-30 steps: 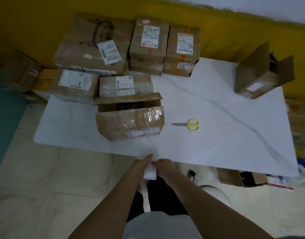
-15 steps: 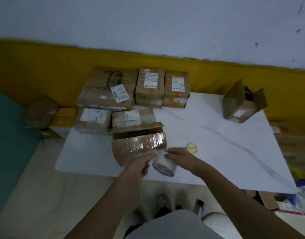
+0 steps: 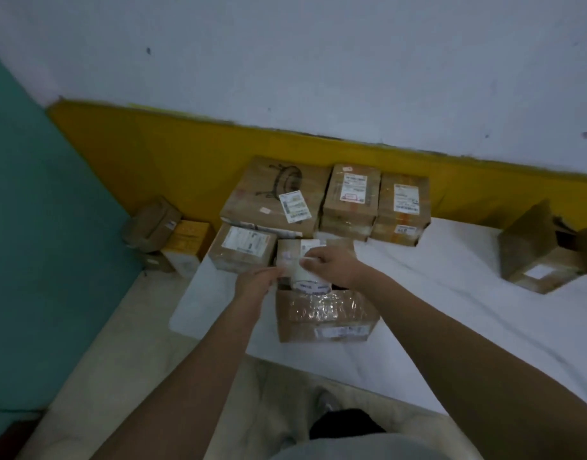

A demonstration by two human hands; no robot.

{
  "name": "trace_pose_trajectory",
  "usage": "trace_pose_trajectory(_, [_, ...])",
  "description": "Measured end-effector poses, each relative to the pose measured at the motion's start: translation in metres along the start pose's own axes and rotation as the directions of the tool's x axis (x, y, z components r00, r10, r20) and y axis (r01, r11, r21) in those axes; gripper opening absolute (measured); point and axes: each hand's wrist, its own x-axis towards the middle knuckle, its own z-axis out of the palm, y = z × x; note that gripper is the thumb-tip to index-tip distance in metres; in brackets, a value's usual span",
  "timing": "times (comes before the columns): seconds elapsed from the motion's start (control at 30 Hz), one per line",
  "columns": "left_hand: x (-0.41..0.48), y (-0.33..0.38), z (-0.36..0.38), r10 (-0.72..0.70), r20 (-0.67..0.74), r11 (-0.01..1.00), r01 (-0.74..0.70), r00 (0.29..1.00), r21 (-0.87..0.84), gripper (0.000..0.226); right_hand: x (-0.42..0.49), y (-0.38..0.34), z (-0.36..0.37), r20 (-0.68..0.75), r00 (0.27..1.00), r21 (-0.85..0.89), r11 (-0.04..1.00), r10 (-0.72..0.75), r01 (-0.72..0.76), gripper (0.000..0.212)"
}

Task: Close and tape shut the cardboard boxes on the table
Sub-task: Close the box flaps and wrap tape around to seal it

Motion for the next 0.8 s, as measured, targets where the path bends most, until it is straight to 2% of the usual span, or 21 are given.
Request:
trace_pose_trajectory(0.07, [0.014, -0.004, -0.005, -0.039, -0.042, 0.999, 0.040, 0.998, 0.024, 0.026, 0.019, 0.001, 0.006, 0.048, 0.999, -0.057, 0.998, -0.007, 0.010, 0.032])
trace_pose_trajectory(0.17, [0.027, -0.016, -0.007, -0.177, -0.013, 0.984, 0.176, 0.984, -0.027, 0.031, 0.036, 0.010, 0.016, 0.127, 0.992, -0.079, 0.997, 0.000, 0.010, 0.024])
trace_pose_trajectory(0.33, [0.039, -0.027, -0.004, -0.285, -0.016, 0.955, 0.282, 0.958, -0.096, 0.010, 0.050, 0.018, 0.036, 0.122, 0.991, -0.098, 0.993, -0.053, 0.065, 0.015])
trace_pose_trajectory(0.5, [0.050, -0.036, -0.010, -0.327, -0.052, 0.940, 0.319, 0.943, -0.124, 0.018, 0.071, 0.013, 0.047, 0.165, 0.982, -0.216, 0.968, -0.096, 0.131, 0.039])
trace_pose_trajectory(0.63, [0.050, -0.047, -0.002, -0.373, -0.080, 0.916, 0.353, 0.924, -0.189, 0.003, 0.072, 0.012, 0.051, 0.154, 0.985, -0.191, 0.976, -0.073, 0.102, 0.044])
trace_pose_trajectory(0.8, [0.058, -0.059, 0.006, -0.479, -0.133, 0.863, 0.437, 0.868, -0.252, 0.011, 0.057, 0.020, 0.050, 0.118, 0.992, -0.074, 0.995, -0.051, 0.060, 0.045])
